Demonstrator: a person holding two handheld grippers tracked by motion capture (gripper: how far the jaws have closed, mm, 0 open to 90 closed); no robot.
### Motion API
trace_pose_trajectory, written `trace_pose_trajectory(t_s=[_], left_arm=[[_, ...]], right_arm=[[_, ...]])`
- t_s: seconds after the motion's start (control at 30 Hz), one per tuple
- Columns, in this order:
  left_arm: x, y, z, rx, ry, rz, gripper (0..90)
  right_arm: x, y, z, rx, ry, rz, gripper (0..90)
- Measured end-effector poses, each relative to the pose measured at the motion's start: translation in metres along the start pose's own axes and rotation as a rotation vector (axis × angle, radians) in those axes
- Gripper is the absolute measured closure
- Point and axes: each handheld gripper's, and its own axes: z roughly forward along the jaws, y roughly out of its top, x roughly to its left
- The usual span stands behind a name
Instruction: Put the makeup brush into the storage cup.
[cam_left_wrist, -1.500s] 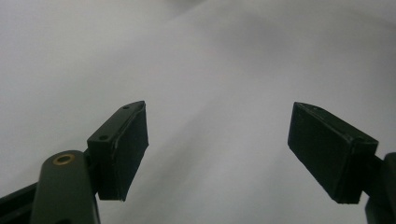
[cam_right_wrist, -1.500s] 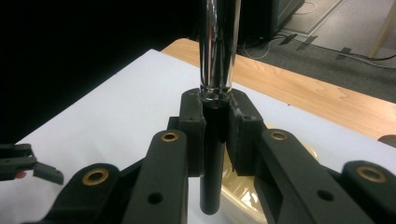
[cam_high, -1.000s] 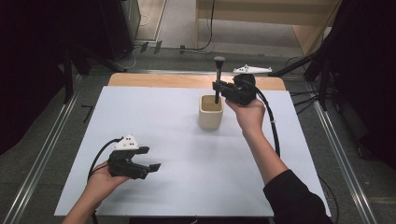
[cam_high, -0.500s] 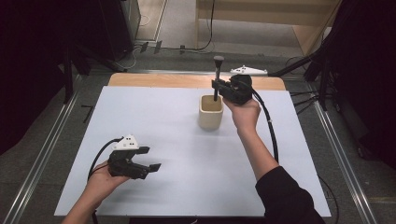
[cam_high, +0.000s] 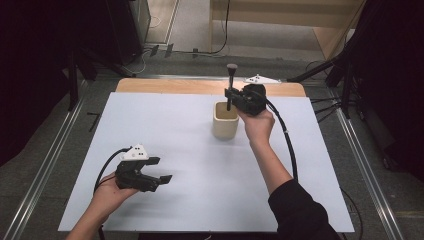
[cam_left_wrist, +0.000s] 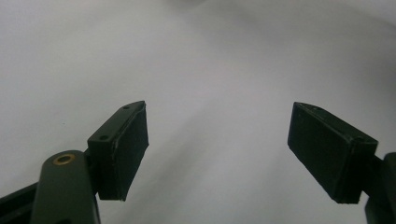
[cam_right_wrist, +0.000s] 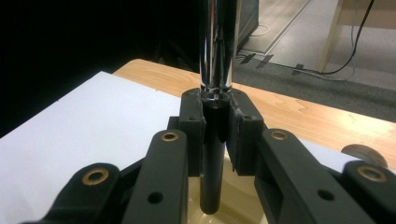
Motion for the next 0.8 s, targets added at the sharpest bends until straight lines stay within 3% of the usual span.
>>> trace_pose_trajectory(t_s=[0.8], left_arm=[[0.0,0.0,0.0,0.003,-0.001,0.004,21.0]], right_arm=[[-0.001,-0.036,0.013,0.053,0.015,0.02,79.2]])
